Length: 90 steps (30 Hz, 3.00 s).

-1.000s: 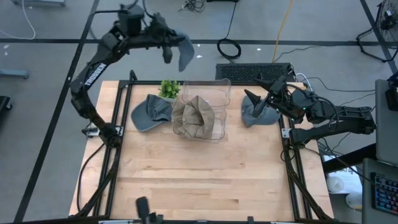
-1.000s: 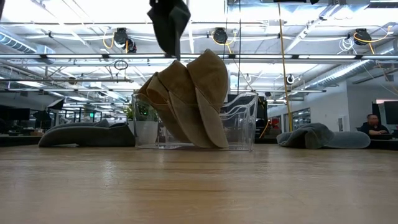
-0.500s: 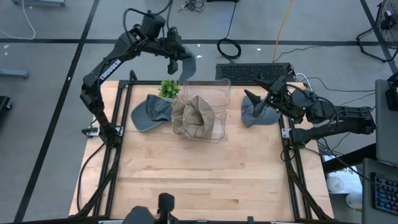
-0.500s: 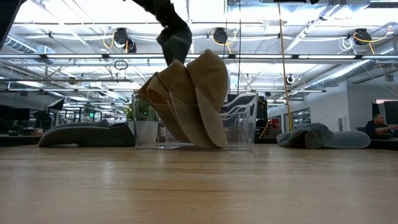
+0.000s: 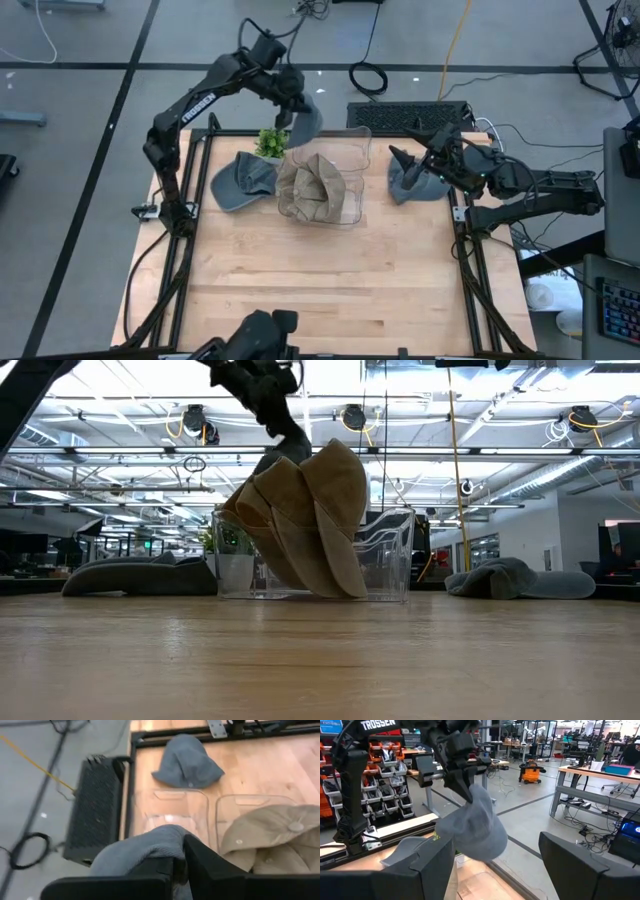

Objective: Pick & Place hat
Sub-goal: Put the bottom gray cap into the top transparent bin, then put the right gray cap into the top transparent bin

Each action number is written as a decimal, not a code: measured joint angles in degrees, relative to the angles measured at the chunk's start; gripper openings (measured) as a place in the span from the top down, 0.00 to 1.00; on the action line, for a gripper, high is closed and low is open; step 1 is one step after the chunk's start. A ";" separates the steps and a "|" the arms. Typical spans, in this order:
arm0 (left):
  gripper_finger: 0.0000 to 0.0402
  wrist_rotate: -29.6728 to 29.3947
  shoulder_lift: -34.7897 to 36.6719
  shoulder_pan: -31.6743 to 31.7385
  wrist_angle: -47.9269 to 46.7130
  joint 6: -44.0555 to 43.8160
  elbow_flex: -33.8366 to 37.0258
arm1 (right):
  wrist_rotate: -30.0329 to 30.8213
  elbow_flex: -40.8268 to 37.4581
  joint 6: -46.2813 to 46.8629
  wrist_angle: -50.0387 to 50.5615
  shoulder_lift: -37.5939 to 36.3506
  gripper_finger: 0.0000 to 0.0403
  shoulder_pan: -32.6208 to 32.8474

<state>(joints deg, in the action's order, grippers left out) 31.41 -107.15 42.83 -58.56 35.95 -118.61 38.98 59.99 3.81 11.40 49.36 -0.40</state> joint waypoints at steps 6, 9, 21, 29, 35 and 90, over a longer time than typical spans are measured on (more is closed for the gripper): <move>0.94 0.30 -2.88 -0.50 -3.17 -1.04 0.02 | 0.00 0.00 -0.08 -0.22 0.19 0.31 0.01; 0.94 0.29 -4.04 -1.13 -3.28 -1.66 0.02 | -0.01 0.00 -0.14 -0.33 0.18 0.31 0.00; 0.94 -3.64 -8.05 -1.98 -5.01 -7.42 0.02 | -0.02 0.00 -0.17 -0.38 0.18 0.31 0.00; 0.94 -7.97 -8.09 -0.42 -5.69 -11.01 1.78 | -0.02 0.00 -0.19 -0.38 0.18 0.31 0.02; 0.94 -8.31 -8.13 -0.30 -3.90 -13.90 4.20 | -0.02 0.00 -0.06 -0.38 0.18 0.31 0.01; 0.26 1.53 17.20 -7.52 -11.73 -22.62 -11.28 | -0.04 0.00 0.01 0.93 0.16 0.31 0.01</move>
<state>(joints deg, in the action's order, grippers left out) 32.94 -89.95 35.31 -70.29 13.33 -129.89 38.94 59.99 3.82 12.34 49.52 -0.39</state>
